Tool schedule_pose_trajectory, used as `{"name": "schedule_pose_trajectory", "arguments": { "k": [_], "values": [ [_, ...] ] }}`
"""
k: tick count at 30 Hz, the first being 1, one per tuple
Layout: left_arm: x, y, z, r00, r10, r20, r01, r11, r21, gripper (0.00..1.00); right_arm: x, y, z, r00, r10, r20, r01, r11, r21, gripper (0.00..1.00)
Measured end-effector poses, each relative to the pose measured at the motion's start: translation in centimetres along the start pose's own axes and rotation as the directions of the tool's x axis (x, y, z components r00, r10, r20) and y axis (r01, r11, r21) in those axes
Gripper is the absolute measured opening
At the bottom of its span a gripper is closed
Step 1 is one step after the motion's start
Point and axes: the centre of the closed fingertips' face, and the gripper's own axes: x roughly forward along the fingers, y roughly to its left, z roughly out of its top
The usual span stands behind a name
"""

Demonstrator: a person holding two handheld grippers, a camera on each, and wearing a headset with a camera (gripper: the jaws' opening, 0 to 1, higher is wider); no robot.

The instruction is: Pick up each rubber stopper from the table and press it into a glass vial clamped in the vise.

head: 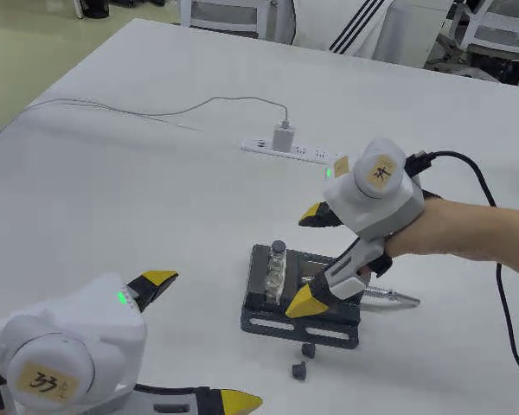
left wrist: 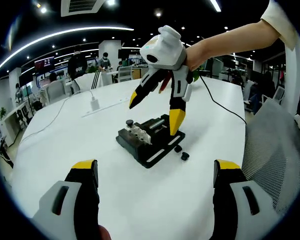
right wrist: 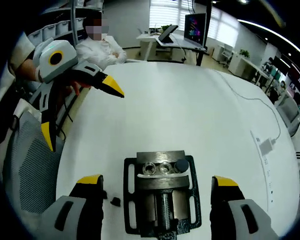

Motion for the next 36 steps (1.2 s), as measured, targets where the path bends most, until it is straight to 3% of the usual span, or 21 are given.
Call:
{"name": "schedule_pose_trajectory", "arguments": {
  "k": [3, 16, 27, 36],
  "values": [
    [0.0, 0.1, -0.1, 1.0000, -0.002, -0.003, 0.002, 1.000, 0.001, 0.95, -0.1, 0.4, -0.3, 0.9998, -0.008, 0.018, 0.007, 1.000, 0.017, 0.99],
    [-0.5, 0.4, -0.4, 0.9999, -0.004, -0.015, 0.004, 1.000, 0.005, 0.95, -1.3, 1.8, -1.7, 0.9956, -0.062, 0.070, 0.058, 0.996, 0.065, 0.98],
    [-0.5, 0.2, -0.7, 0.9996, -0.016, -0.024, 0.016, 1.000, 0.004, 0.95, -2.1, 2.8, -2.4, 0.9814, -0.133, 0.138, 0.117, 0.986, 0.119, 0.82],
    [-0.3, -0.1, -0.7, 0.9992, -0.029, -0.029, 0.029, 1.000, 0.011, 0.95, -2.0, 4.5, -3.5, 0.9783, -0.128, 0.163, 0.096, 0.976, 0.196, 0.65]
  ]
}}
